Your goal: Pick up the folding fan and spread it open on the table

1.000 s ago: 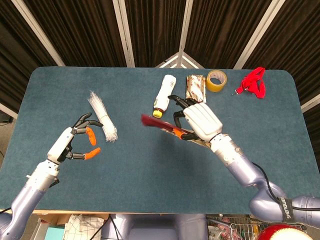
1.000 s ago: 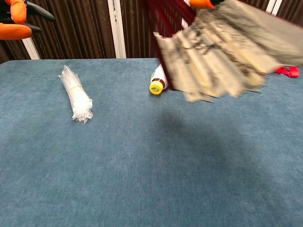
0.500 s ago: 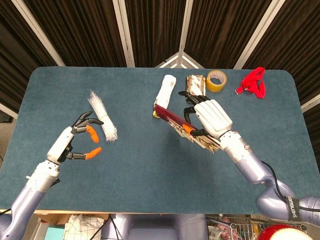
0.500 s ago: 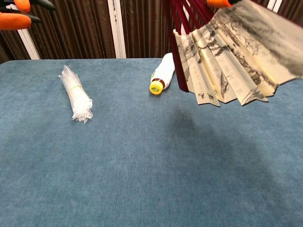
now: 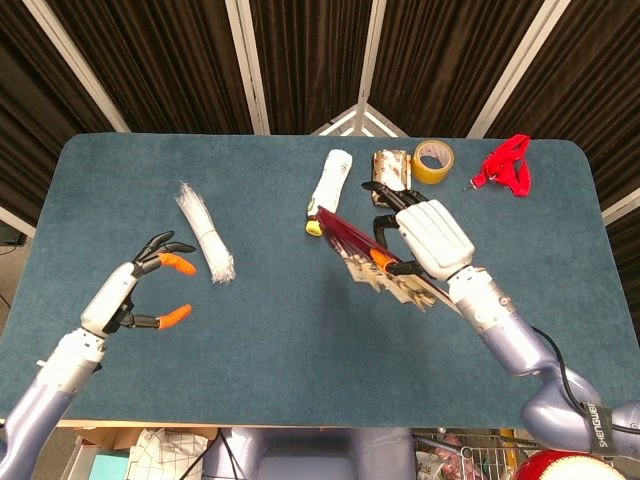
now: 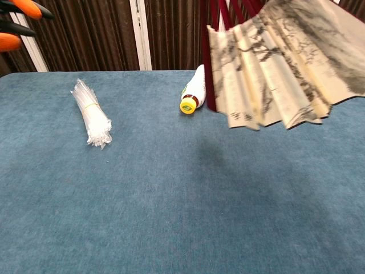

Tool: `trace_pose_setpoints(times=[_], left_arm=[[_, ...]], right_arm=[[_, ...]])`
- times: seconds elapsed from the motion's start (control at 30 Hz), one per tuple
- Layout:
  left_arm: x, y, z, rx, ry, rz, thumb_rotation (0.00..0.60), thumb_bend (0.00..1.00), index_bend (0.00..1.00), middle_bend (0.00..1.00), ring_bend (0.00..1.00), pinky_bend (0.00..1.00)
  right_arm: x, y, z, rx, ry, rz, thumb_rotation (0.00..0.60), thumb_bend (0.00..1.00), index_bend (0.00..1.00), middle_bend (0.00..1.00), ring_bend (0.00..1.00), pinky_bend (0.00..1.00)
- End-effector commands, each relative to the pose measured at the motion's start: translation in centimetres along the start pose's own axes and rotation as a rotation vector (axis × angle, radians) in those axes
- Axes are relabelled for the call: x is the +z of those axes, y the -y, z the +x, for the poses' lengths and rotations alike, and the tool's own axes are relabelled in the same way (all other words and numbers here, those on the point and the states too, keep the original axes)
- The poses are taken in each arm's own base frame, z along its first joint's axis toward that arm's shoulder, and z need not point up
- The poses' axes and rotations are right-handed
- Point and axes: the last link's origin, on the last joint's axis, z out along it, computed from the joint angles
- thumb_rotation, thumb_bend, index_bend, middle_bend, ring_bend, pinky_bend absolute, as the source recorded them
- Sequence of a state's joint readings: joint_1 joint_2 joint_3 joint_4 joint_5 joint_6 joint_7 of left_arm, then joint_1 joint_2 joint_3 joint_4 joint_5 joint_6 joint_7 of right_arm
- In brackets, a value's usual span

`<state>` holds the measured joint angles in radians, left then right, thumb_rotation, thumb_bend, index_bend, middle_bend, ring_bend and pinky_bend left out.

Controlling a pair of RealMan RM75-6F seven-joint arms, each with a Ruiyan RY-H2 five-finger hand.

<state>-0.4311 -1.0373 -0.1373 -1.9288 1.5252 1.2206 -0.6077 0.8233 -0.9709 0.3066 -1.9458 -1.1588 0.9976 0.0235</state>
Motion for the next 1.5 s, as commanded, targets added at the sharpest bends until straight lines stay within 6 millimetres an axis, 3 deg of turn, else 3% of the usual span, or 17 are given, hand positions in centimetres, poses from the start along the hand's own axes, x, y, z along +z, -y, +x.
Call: trace_pose_setpoints(times=[0.03, 0.23, 0.47, 0.93, 1.5], left_arm=[[-1.8, 0.0, 1.2, 0.085, -0.036, -0.006, 0.6, 0.31, 0.31, 0.16, 0.0, 0.12], [-3.0, 0.8, 1.5, 0.052, -0.056, 0.009, 0.6, 0.26, 0.25, 0.15, 0.0, 0.12], [-2.5, 2.5, 0.9, -0.06, -0.03, 0.025, 0.6, 0.23, 0.23, 0.14, 0.0, 0.12], [1.4, 3.5, -3.2, -0.211, 0.048, 0.018, 0.6, 0.23, 0.22, 0.14, 0.0, 0.12], [4.8, 3.6, -7.8, -0.28, 0.138, 0.027, 0.6, 0.19, 0.26, 0.14, 0.0, 0.12]], right_arm=[[-0.5, -0.4, 0.2, 0.036, -0.012, -0.005, 0.6, 0.42, 0.71, 0.15, 0.24, 0.24], [-1.0, 0.2, 0.4, 0.046, -0.009, 0.035, 0.6, 0.42, 0.71, 0.15, 0.24, 0.24], [-1.3, 3.1, 0.1, 0.112, 0.011, 0.133, 0.6, 0.42, 0.71, 0.15, 0.24, 0.24], [-0.2, 9.3, -1.8, 0.166, 0.055, 0.28, 0.6, 0.43, 0.71, 0.15, 0.24, 0.24], [0.3, 13.3, -3.3, 0.175, 0.083, 0.326, 0.6, 0.43, 0.72, 0.15, 0.24, 0.24]])
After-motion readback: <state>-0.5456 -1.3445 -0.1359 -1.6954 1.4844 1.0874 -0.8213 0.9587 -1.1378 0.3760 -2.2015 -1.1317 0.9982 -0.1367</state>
